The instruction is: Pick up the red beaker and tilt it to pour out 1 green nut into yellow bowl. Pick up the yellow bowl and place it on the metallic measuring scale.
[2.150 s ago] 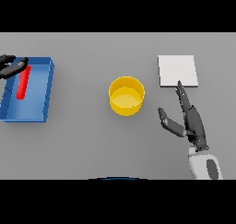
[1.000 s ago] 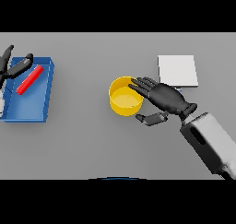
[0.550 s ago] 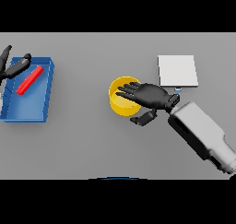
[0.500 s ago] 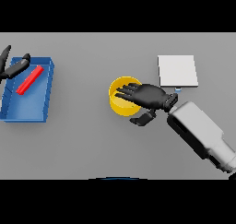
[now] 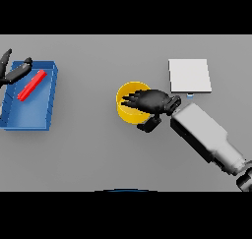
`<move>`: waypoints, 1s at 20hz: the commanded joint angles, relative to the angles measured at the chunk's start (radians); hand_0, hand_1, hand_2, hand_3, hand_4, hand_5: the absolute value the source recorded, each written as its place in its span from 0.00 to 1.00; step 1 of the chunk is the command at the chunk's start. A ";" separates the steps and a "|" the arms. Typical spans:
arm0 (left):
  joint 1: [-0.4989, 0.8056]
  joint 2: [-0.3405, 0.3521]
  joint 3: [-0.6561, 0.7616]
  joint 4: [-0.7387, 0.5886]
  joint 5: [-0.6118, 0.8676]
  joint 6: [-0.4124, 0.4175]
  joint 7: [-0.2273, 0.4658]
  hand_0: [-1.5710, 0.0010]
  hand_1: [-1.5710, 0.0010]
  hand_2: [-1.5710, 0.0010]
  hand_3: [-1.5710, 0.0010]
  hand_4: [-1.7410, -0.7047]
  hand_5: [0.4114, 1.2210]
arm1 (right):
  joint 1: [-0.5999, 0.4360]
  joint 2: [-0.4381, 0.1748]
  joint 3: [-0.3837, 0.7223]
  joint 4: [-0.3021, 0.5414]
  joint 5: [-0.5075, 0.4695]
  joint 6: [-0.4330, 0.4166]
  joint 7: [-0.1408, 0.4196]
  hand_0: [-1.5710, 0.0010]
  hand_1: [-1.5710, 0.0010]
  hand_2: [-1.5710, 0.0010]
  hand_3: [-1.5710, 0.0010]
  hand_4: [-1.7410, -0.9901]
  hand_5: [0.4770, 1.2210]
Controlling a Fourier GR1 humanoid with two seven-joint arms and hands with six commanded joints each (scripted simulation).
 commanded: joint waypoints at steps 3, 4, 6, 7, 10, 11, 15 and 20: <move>-0.011 0.000 0.001 0.015 0.000 -0.003 -0.013 1.00 1.00 1.00 1.00 0.92 0.37 | 0.003 0.002 0.004 0.014 0.006 -0.008 0.001 0.97 0.96 0.94 0.92 0.64 0.45; -0.010 0.000 0.001 0.008 -0.001 -0.001 -0.013 1.00 1.00 1.00 1.00 0.92 0.37 | -0.005 0.012 0.009 0.022 0.010 -0.014 -0.007 0.88 0.88 0.88 0.86 0.58 0.56; 0.005 0.009 0.005 -0.003 0.005 -0.006 -0.026 1.00 1.00 1.00 1.00 0.92 0.37 | -0.005 0.005 0.009 0.031 0.008 -0.031 -0.043 0.57 0.59 0.62 0.64 0.41 0.72; 0.006 0.001 0.007 -0.004 0.012 -0.006 -0.022 1.00 1.00 1.00 1.00 0.92 0.37 | -0.003 0.003 0.009 0.014 0.005 -0.023 -0.038 0.45 0.47 0.50 0.57 0.33 0.77; -0.007 -0.005 -0.001 0.019 -0.005 0.005 -0.028 1.00 1.00 1.00 1.00 0.92 0.37 | -0.009 -0.007 0.010 0.002 -0.005 0.009 -0.041 0.23 0.24 0.28 0.38 0.17 0.88; -0.009 0.000 -0.001 0.020 -0.007 0.001 -0.023 1.00 1.00 1.00 1.00 0.92 0.37 | -0.004 -0.009 0.008 -0.005 -0.013 0.019 -0.031 0.19 0.19 0.24 0.35 0.14 0.91; -0.015 -0.002 0.000 0.016 0.001 -0.007 -0.021 1.00 1.00 1.00 1.00 0.92 0.37 | -0.009 -0.018 0.006 -0.018 -0.028 0.051 -0.024 0.08 0.08 0.15 0.25 0.06 0.96; -0.003 0.008 0.001 -0.005 0.001 -0.006 -0.017 1.00 1.00 1.00 1.00 0.93 0.36 | -0.020 -0.064 -0.020 -0.083 -0.057 0.092 -0.020 0.02 0.03 0.08 0.25 0.02 0.99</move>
